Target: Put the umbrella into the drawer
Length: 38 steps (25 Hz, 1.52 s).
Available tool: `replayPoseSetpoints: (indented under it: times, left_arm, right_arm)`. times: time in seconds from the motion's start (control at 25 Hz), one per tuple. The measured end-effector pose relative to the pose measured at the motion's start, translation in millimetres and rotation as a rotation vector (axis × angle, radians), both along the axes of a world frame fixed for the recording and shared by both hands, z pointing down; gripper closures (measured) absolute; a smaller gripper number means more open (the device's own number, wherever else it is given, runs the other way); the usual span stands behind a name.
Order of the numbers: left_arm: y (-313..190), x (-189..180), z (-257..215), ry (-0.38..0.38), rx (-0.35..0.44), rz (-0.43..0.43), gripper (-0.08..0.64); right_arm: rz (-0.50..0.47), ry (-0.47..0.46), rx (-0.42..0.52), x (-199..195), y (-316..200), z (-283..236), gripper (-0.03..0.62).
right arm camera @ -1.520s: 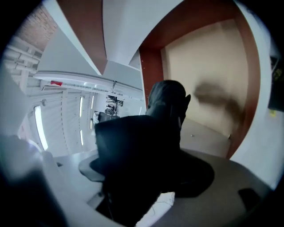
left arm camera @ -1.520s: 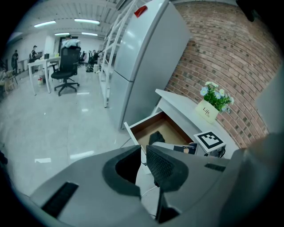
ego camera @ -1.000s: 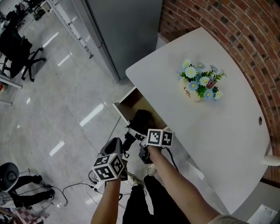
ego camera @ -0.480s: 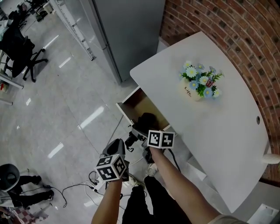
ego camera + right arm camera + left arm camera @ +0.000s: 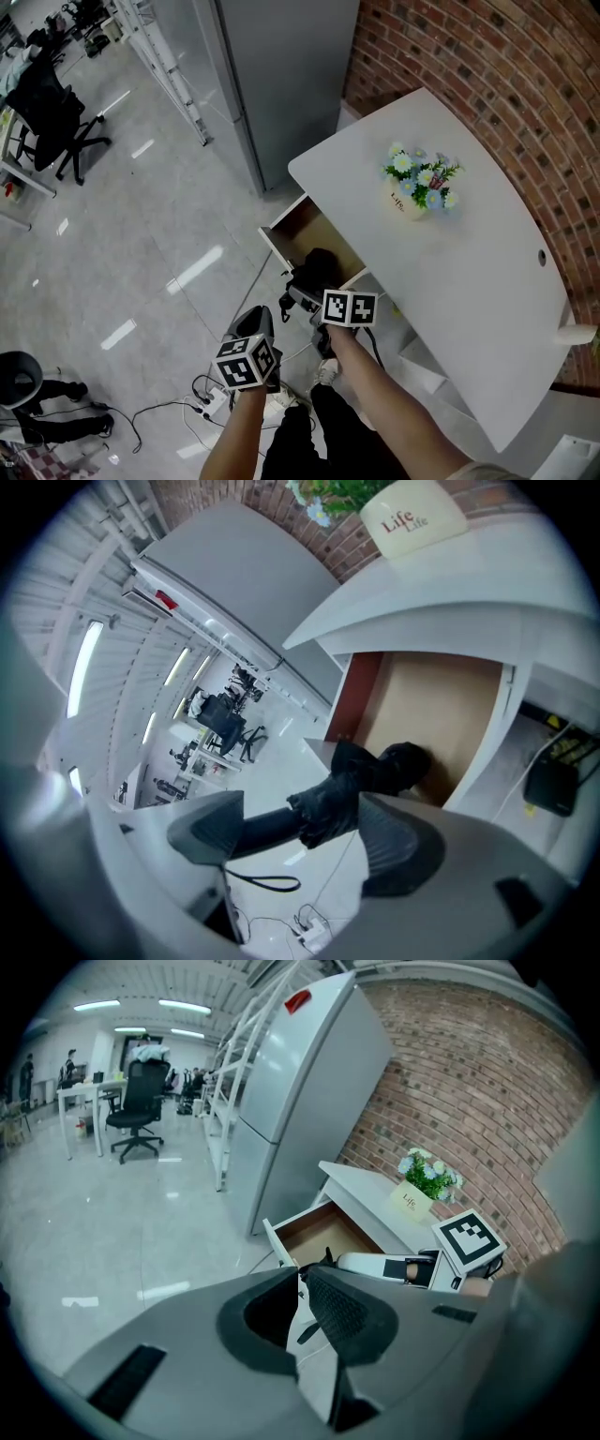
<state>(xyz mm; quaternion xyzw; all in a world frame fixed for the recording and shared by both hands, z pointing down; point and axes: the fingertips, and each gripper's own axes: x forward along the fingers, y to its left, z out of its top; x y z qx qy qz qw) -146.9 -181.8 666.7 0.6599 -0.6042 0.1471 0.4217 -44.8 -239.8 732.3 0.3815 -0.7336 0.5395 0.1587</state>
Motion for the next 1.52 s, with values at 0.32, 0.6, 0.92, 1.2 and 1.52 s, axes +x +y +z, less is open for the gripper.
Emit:
replayPoseSetpoints:
  times: [0.32, 0.6, 0.92, 1.2, 1.52]
  left_arm:
    - [32, 0, -22, 0.000, 0.007, 0.024, 0.528]
    - [70, 1, -44, 0.020, 0.017, 0.028, 0.541]
    - [106, -6, -76, 0.029, 0.046, 0.036, 0.548]
    - [131, -9, -102, 0.033, 0.084, 0.054, 0.548]
    - [170, -6, -129, 0.053, 0.103, 0.083, 0.548]
  right_arm:
    - [0.019, 0.018, 0.038, 5, 43, -39, 0.204]
    - [0.020, 0.034, 0.082, -1, 89, -78, 0.333]
    - [-0.004, 0.047, 0.125, -14, 130, -120, 0.400]
    - [-0.039, 0.080, 0.186, -22, 165, -149, 0.531]
    - [-0.145, 0.068, 0.273, -42, 200, -189, 0.569]
